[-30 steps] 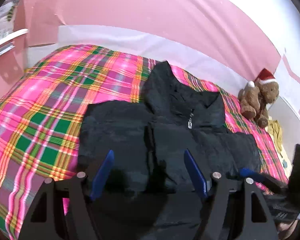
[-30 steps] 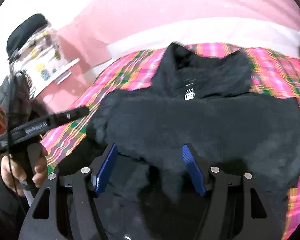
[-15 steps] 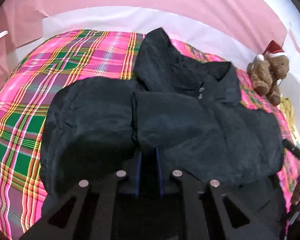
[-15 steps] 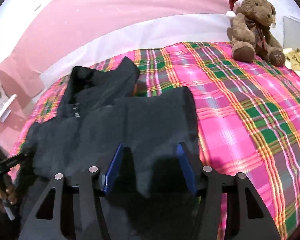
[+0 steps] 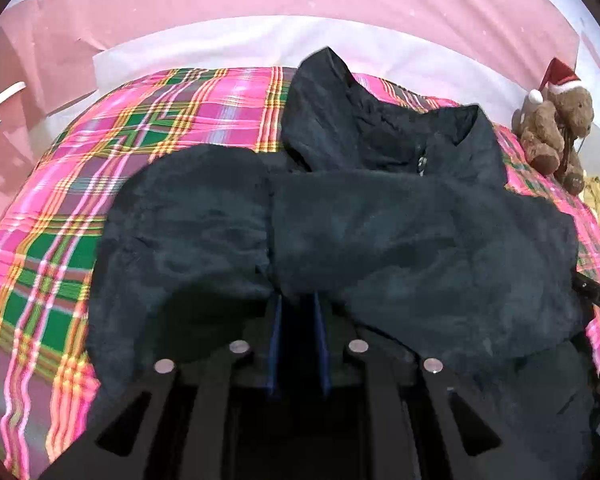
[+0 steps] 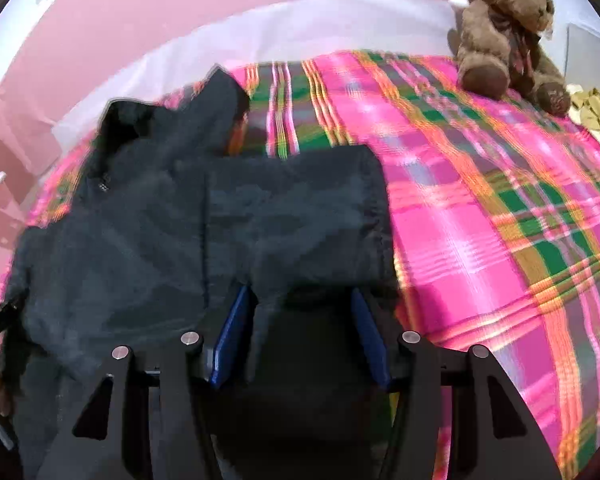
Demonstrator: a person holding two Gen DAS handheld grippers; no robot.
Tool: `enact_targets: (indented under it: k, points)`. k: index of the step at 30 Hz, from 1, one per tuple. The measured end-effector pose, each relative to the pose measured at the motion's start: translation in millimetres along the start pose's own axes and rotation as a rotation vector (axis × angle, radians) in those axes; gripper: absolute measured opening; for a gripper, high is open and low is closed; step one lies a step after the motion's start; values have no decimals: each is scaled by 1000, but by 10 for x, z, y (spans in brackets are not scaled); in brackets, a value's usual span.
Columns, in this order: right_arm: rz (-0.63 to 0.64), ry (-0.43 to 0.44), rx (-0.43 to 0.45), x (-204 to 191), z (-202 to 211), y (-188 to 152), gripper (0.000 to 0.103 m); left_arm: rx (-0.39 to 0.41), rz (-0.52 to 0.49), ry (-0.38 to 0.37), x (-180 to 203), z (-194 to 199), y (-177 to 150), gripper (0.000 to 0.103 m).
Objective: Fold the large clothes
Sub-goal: 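Grasp the jacket hem with both tools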
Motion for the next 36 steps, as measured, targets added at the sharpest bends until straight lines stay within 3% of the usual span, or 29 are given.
enact_targets:
  k: [2,3,6,7,9,12,16,22,26,29,32,34,36]
  points:
    - [23,-3,51,-16,163,168,54,26,9,-10,-42,167,82,22]
    - [29,-5,61,-24,170,227,54,57,9,-10,-57,278,164,28]
    - [50,-25,47,-54,13,377,54,132,24,-40,15,454,441,48]
    - [51,-32,31,-48,-84,393,54,144,17,-54,79,442,520,49]
    - [36,-48,-26,-12,-305,360,54,127,-21,-70,242,273,602,49]
    - [55,-83,-66,38,-520,302,54,-2,-70,-47,337,-286,469,49]
    - [57,-88,-73,86,-715,172,54,20,-86,-57,329,-579,341,50]
    - [42,-127,-56,98,-598,238,54,38,-75,-54,365,-606,356,50]
    - [34,-91,13,27,-67,314,54,43,-45,-58,325,-280,432,49]
    - [48,-40,35,-78,284,145,54,86,-47,-97,330,75,428,49]
    - [85,-27,-10,-181,209,-96,54,108,-89,-108,345,210,279,49]
    - [107,-45,-74,-183,-16,-273,54,42,-110,-68,289,-8,112,49]
    - [125,-64,-89,-164,-176,-364,54,-3,-61,-83,207,-208,-3,50]
Point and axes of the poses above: each gripper's, at about its wrist camera, not at the fingertips, and z roughly against the way its jaws point, x to its right, y to its top, the point moved 10 cm from there along -z, roughly the way its jaws point, and after that the axes turned 3 degrees about x, right-handed, at the moved point
